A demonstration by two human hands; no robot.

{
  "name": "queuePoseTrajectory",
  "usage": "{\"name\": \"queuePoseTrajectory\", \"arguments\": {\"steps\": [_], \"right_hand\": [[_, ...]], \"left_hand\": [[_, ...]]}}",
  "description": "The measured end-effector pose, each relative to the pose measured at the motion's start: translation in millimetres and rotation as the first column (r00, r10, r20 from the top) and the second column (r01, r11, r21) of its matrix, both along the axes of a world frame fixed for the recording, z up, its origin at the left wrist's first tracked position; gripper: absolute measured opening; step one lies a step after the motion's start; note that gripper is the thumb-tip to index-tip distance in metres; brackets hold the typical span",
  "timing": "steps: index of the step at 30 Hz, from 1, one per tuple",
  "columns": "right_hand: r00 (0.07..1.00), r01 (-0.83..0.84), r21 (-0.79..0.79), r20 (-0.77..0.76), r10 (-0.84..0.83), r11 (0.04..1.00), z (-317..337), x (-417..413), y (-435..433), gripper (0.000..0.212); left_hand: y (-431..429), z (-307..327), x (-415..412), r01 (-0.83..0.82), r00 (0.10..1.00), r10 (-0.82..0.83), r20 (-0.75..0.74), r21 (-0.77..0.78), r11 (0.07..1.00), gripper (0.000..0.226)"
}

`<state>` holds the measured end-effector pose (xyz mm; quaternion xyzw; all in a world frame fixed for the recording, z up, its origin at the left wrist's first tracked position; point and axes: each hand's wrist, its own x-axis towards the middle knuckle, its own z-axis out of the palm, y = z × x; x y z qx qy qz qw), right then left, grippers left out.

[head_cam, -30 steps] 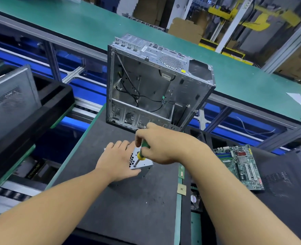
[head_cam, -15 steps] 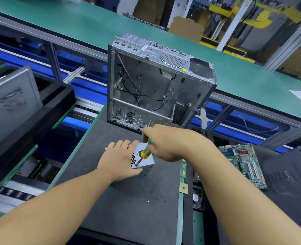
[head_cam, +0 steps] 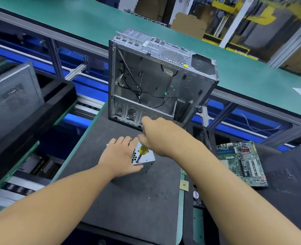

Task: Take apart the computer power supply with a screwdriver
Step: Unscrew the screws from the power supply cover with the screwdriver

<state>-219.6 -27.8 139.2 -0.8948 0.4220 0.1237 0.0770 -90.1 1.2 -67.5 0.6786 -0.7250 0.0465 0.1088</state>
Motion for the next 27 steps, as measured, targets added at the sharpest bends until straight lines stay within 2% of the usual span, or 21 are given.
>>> {"name": "queuePoseTrajectory", "arguments": {"steps": [2, 4, 6, 8, 10, 11, 12, 15, 21, 24, 27], "right_hand": [[0.988, -0.153, 0.058, -0.013, 0.154, 0.986, 7, -1, -3, 0.017], [0.976, -0.214, 0.158, 0.009, 0.215, 0.964, 14, -2, -5, 0.006], [0.982, -0.184, 0.214, 0.002, 0.188, 0.959, 15, -4, -5, 0.008], [0.99, -0.121, 0.202, -0.043, 0.132, 0.972, 13, -3, -5, 0.01], [0.996, 0.001, 0.156, -0.091, 0.014, 0.988, 13, -1, -4, 0.035], [0.992, 0.066, 0.113, -0.118, -0.052, 0.991, 13, 0, -3, 0.043], [0.986, 0.084, 0.05, -0.151, -0.075, 0.995, 12, 1, -4, 0.041], [0.989, -0.003, -0.002, -0.146, 0.003, 1.0, 8, 3, -4, 0.027], [0.975, -0.205, 0.233, -0.039, 0.22, 0.951, 21, 0, -8, 0.016], [0.988, -0.117, 0.249, -0.069, 0.138, 0.961, 16, 1, -5, 0.014], [0.99, 0.039, 0.151, -0.141, -0.018, 0.988, 18, 4, -1, 0.016]], "left_hand": [[1, 0, -1, 0.02, 1.0, -0.02, 0.0, -0.069, 0.997, 0.07], [2, 1, -1, 0.033, 0.999, -0.032, 0.012, -0.105, 0.994, 0.066], [2, 1, -1, 0.027, 1.0, -0.026, 0.012, -0.066, 0.997, 0.067], [1, 1, -1, 0.007, 1.0, -0.008, 0.015, 0.011, 1.0, 0.076], [1, 0, 0, -0.019, 1.0, 0.017, 0.02, 0.085, 0.996, 0.085], [1, 0, 0, -0.028, 1.0, 0.027, 0.015, 0.101, 0.995, 0.087], [1, 1, 1, -0.035, 0.999, 0.034, 0.006, 0.103, 0.994, 0.089], [1, 2, 1, -0.029, 1.0, 0.028, 0.005, 0.073, 0.997, 0.088], [2, 1, 1, 0.014, 1.0, -0.014, -0.007, -0.079, 0.997, 0.068], [1, 2, 0, 0.011, 1.0, -0.011, -0.021, -0.014, 1.0, 0.066], [-1, 0, 1, -0.029, 1.0, 0.028, 0.006, 0.11, 0.993, 0.082]]}}
